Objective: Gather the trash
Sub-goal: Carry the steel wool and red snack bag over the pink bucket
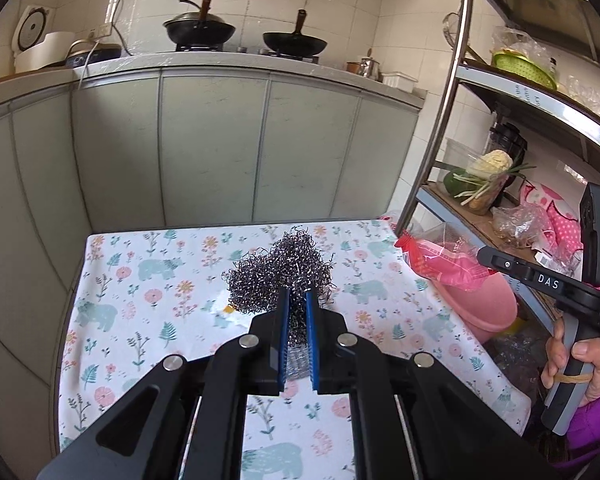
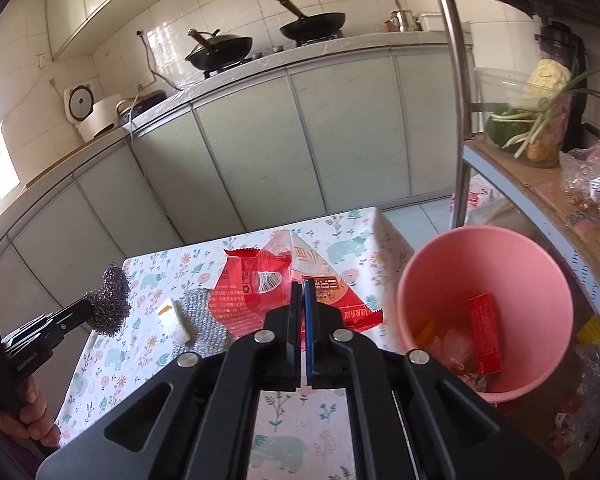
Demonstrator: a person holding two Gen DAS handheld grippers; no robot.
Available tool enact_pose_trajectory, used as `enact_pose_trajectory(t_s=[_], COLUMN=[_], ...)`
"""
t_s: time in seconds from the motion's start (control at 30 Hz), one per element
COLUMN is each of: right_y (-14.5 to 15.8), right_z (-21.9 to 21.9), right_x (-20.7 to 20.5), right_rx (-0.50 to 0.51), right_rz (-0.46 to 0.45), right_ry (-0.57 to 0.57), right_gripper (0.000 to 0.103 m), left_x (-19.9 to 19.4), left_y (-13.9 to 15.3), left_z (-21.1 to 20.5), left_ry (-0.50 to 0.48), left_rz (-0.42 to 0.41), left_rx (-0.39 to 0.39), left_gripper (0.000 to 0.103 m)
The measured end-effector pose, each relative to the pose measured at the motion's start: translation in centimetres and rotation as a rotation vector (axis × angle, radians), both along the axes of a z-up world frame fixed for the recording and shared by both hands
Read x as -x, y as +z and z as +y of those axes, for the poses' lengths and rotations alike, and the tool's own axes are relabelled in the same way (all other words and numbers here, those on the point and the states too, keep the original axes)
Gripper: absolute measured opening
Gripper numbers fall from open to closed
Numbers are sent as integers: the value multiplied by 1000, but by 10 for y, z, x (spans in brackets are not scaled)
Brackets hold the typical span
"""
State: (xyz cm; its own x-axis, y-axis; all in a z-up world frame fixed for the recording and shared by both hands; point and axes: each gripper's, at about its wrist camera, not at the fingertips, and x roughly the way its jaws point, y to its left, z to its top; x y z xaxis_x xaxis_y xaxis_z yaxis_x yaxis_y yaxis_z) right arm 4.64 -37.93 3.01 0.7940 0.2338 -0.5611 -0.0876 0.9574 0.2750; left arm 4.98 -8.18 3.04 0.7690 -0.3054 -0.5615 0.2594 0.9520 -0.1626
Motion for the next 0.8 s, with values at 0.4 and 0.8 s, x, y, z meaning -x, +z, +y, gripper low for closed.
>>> enact_pose_trajectory(t_s=[0.4, 0.8], right_y=[-3, -28], right_z=[-69, -130], right_x=[7, 6], right_rx=[-12, -10], right_rz=[-3, 50], right_ry=[-157, -298], right_gripper=[2, 2], left_x=[-23, -43], left_y=[8, -6], left_z=[-80, -185], left_ry=[-175, -400], left_rz=[-18, -1], left_rx=[-12, -44], left_gripper=[7, 7])
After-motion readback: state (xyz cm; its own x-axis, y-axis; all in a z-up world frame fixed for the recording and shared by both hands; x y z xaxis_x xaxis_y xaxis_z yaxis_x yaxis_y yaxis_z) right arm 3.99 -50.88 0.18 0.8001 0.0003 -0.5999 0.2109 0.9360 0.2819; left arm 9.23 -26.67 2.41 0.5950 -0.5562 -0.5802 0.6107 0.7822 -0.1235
